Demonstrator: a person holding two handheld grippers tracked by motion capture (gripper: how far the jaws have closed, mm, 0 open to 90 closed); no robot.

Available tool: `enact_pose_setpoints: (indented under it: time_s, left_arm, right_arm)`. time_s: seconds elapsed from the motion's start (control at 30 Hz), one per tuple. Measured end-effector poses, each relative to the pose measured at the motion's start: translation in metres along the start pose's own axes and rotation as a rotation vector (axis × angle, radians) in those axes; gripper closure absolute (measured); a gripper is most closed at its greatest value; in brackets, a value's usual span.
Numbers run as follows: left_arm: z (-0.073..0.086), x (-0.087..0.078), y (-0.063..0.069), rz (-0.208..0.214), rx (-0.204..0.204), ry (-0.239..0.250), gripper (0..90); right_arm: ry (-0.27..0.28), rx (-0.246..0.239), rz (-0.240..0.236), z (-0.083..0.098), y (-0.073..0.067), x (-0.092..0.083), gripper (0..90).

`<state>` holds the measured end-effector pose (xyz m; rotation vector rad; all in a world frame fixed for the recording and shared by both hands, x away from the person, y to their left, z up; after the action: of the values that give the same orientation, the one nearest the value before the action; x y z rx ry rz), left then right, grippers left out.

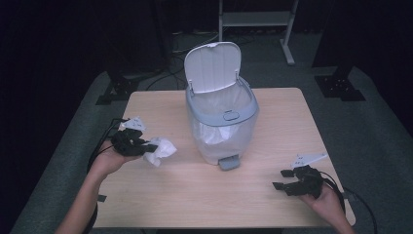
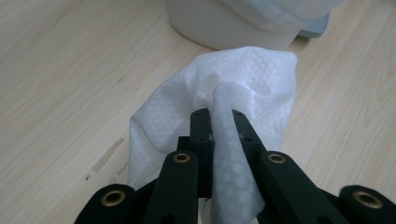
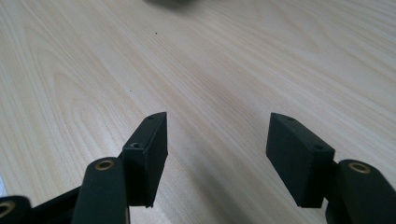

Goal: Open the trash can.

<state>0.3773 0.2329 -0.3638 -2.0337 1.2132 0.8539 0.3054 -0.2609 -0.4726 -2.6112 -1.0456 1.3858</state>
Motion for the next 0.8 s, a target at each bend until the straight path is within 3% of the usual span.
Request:
enact_pose_setpoints:
  time_s: [0.8]
  left_arm:
    - [-0.051, -0.033, -0.01, 0.018, 0.052, 0.056, 81.3]
  right_arm:
    - [0.007, 0.001, 0.001, 0.002, 0.004, 0.001, 36.3]
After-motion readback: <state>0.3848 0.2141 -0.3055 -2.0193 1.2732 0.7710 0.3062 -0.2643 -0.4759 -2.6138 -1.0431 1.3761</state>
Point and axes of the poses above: each handheld gripper's, and its own axes: x roughly forward along the jaws, z roughly out of its underside, y roughly to its right, the point moved 3 cm from there along x, roughly forward along the jaws, and after that the axes turned 15 degrees about x, right-handed, at the moved point
